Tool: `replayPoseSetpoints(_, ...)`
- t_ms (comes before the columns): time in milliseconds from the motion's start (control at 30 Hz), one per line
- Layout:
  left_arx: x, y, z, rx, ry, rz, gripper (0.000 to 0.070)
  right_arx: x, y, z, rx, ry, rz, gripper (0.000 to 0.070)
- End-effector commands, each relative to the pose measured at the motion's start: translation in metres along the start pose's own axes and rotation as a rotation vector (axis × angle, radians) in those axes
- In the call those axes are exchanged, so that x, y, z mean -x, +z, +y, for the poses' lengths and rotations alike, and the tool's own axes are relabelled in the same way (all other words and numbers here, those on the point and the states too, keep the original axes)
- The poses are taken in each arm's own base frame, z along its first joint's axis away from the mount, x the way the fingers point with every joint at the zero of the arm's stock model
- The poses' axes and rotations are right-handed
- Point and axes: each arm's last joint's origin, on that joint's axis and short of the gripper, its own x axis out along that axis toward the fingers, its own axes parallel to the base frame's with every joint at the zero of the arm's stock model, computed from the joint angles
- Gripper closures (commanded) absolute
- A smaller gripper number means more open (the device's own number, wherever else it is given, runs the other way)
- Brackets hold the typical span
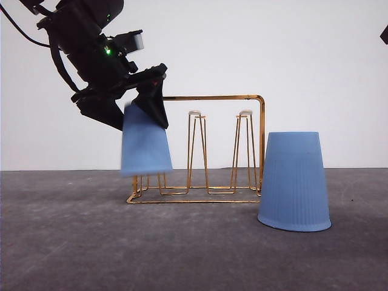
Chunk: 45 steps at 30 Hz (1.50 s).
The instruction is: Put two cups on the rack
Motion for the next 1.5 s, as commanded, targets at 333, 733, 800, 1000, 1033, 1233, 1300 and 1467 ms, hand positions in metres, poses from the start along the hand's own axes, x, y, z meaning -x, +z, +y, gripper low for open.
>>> replayPoseSetpoints(333,0.063,0.045,-0.006,0.062,-0.181,0.245,0.0256,0.000,0.002,0.001,0.010,0.008,-0.007,0.0279)
replayPoseSetpoints(733,0.128,0.002,-0.001,0.100,-0.128,0.176,0.0355,-0.018,0.006,-0.006,-0.030,0.048,0.037,0.0278)
replayPoseSetpoints(800,0.137,-0.015,0.000,0.124,-0.095,0.113,0.0355,-0.025,0.008,-0.008,-0.033,0.055,0.042,0.0277)
replayPoseSetpoints(1000,0.156,-0.068,0.000,0.263,0.005,-0.021,0.0352,-0.055,0.013,-0.014,-0.030,0.081,0.068,0.0201)
replayPoseSetpoints(1033,0.158,-0.076,0.000,0.283,0.016,-0.029,0.0352,-0.061,0.014,-0.015,-0.030,0.087,0.075,0.0183)
replayPoseSetpoints(1233,0.166,-0.099,-0.002,0.318,0.034,-0.017,0.0348,-0.103,0.012,-0.020,-0.020,0.126,0.111,0.0130)
replayPoseSetpoints(1300,0.167,-0.100,-0.002,0.319,0.034,-0.015,0.0348,-0.117,0.011,-0.021,-0.016,0.137,0.116,0.0122)
replayPoseSetpoints(1467,0.166,-0.100,-0.002,0.319,0.033,-0.015,0.0348,-0.149,0.002,-0.025,-0.034,0.148,0.142,0.0120)
